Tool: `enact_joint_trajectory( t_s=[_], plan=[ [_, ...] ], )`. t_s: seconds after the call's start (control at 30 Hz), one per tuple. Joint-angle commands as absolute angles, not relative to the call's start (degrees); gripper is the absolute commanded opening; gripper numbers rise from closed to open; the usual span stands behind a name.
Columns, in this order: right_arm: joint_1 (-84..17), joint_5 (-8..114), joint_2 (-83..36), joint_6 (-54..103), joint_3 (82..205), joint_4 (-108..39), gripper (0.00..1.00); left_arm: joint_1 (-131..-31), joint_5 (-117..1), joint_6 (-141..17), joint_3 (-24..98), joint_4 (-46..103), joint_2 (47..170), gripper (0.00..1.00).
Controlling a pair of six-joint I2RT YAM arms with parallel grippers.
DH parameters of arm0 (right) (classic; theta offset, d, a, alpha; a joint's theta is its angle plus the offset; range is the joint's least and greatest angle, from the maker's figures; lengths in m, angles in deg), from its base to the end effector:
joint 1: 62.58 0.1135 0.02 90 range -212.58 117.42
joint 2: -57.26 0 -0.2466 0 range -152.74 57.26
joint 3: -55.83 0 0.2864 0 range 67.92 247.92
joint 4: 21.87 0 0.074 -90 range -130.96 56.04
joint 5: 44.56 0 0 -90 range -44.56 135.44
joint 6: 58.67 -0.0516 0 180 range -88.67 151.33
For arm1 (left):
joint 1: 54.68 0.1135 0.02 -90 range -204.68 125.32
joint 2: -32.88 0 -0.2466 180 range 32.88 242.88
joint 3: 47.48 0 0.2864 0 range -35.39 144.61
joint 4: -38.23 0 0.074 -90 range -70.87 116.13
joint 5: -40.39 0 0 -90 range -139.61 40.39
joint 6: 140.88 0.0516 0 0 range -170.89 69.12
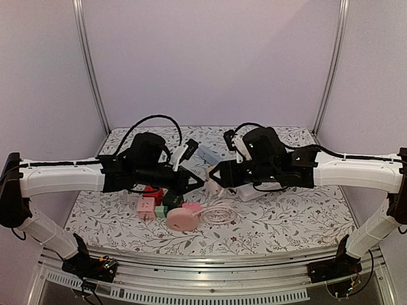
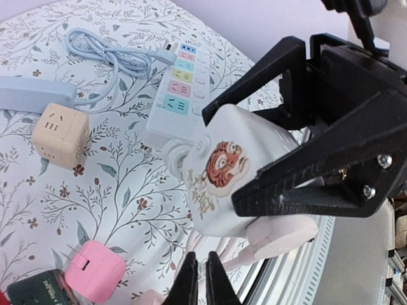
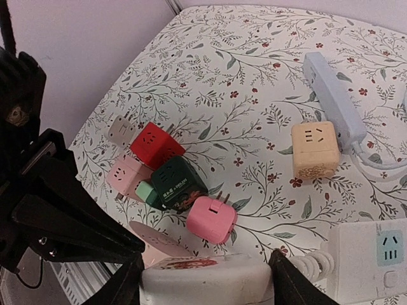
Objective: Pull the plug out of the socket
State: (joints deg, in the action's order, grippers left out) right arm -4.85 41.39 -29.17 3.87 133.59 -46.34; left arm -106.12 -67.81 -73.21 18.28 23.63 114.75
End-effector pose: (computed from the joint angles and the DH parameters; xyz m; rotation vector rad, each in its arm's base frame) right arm 0.2128 0.3302 0.2479 -0.5467 2.1865 0.7670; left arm 0.2156 -0.2963 0.2153 0.7703 2.1440 -1.0657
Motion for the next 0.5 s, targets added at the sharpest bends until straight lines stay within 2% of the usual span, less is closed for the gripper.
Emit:
enact_joint_trajectory(
  t_s=[0.0,0.13,0.2,0.33,0.47],
  plan=[
    [-4.63,36.79,-27.24,0.37,135.82,-44.43,0.26,-106.86,-62.32,-71.91,20.60,19.30,114.41,0.13],
    [-4.67,33.73,-28.49,-2.57,138.27,-47.65,0.26,-107.85,-59.91,-70.96,20.36,19.43,113.02,0.48],
    [-4.66,33.55,-29.46,-2.99,139.15,-48.29,0.26,-108.40,-60.06,-70.29,20.96,19.25,113.15,0.58],
    [-4.66,32.87,-30.72,-3.71,140.42,-49.47,0.26,-109.52,-61.82,-69.05,21.99,19.13,113.66,0.71],
    [-4.66,32.97,-31.63,-3.84,141.25,-49.83,0.26,-110.45,-62.49,-68.47,21.74,20.25,113.24,0.78]
  ],
)
